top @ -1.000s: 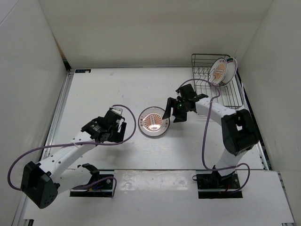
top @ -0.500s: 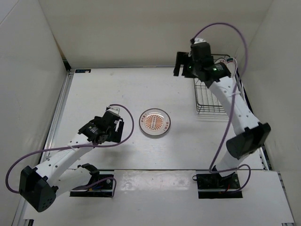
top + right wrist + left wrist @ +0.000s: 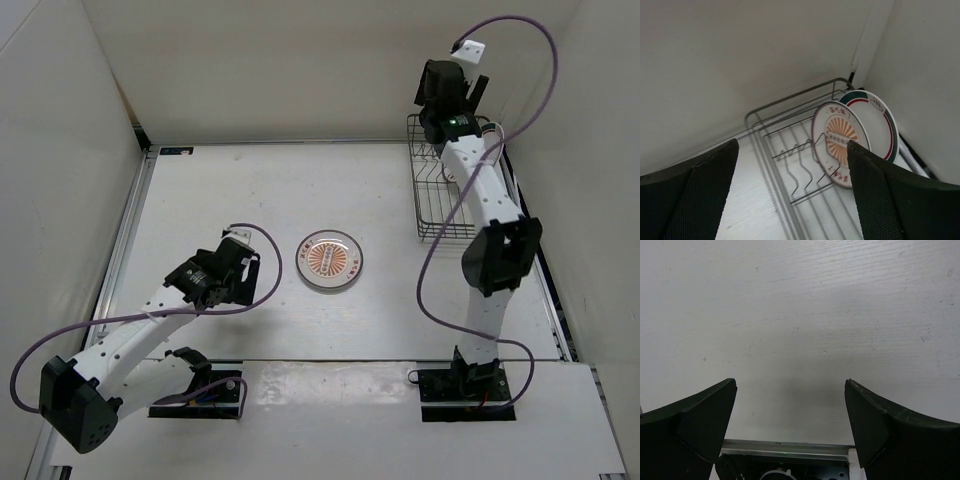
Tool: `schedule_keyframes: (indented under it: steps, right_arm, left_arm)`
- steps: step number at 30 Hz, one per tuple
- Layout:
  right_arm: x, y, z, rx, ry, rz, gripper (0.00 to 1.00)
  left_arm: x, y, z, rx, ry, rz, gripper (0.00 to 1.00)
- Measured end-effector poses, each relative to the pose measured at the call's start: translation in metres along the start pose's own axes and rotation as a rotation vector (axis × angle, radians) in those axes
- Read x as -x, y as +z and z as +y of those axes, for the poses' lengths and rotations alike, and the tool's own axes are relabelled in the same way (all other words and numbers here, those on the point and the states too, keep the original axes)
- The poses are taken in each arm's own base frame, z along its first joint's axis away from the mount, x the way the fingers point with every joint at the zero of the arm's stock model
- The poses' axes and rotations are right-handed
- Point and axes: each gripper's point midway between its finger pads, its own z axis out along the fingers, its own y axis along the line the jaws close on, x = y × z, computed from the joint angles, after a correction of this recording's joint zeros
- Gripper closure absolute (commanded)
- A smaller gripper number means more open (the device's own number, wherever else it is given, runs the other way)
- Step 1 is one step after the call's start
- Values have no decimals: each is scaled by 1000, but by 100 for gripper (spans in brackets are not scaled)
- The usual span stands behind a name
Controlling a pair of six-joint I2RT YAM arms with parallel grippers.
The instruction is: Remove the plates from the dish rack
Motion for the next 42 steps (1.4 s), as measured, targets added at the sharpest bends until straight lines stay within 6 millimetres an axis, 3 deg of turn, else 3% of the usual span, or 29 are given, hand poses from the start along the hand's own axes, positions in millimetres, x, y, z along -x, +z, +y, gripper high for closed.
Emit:
schedule_keyframes:
  steps: [2,3,5,8,10,14,18,24,35,38,39,42]
  right_arm:
    - [-23,33,-5,-40,-91,8,10]
    - [-35,48,-8,-53,-135,19,17]
    - [-61,67,-16,-73,-211,58,20]
    - [-82,85,-33,-91,-260,105,22]
    - [-85,92,-48,-113,-257,128,20]
    - [-89,101,-81,-151,-191,164,18]
    - [-110,104,-109,-163,-155,241,16]
    - [-127,104,-136,-161,-140,339,12]
    - [-156,107,-148,-71,-79,447,44]
    - [-162,108,-147,-48,-72,465,42]
    - [-165,107,-147,-42,-73,473,35]
    - [-173,107,-145,-26,-76,487,33]
  left_arm:
    - [-2,0,1,2,1,8,0]
    - [-2,-1,1,3,1,9,0]
    - [-3,-1,1,3,-1,9,0]
    - [-4,-3,2,3,-2,10,0]
    - [-4,-3,2,3,-4,11,0]
    - [-5,-3,2,7,1,25,0]
    - [-2,-3,1,9,4,34,0]
    - [-3,-4,2,11,6,42,0]
    - [-6,0,1,20,19,66,0]
    - [-7,1,1,22,22,73,0]
    - [-7,2,1,23,24,75,0]
    - [-8,2,1,25,27,81,0]
